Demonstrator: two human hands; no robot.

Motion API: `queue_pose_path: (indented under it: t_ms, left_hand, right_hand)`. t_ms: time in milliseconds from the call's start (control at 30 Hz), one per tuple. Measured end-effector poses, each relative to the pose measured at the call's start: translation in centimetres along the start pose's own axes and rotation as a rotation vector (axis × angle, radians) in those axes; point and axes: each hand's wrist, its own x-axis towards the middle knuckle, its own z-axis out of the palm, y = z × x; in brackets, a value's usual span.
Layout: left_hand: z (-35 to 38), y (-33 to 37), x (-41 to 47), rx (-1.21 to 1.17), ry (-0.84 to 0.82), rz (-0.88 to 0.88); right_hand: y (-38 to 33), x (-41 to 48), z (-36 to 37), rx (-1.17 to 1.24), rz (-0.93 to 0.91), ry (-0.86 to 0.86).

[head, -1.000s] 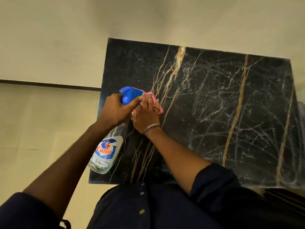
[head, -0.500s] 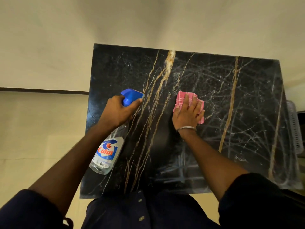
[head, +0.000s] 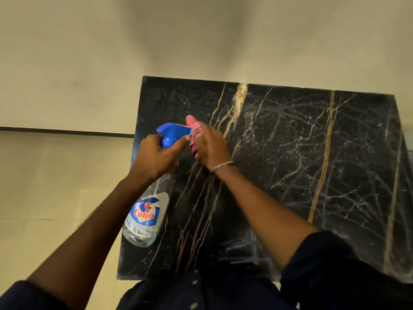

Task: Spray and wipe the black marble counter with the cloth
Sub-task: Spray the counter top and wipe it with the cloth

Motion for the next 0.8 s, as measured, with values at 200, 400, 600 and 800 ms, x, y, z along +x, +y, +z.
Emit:
queue_pose_path:
  t_ms: [200,400,600,800]
  left_hand:
    - [-0.8,1.7,-3.2,-0.115,-0.124,0.044]
    - [0.7,3.5,-6.0,-0.089,-0.280,0.130]
    - [2.1,4.2,-8.0,0.034,-0.235,0.175]
    - [2.1,3.6,-8.6,0.077,-0.183,0.150]
  right_hand:
    - [2.6,-4.0,-7.5,1.559,0.577,0.062]
    - [4.5,-9.3,-7.1,1.711,0.607,0.090]
    - [4.6,-11.7,-6.4,1.809,0.601,0.064]
    - [4.3,-12.7,-6.6,1.827,0.573,0.086]
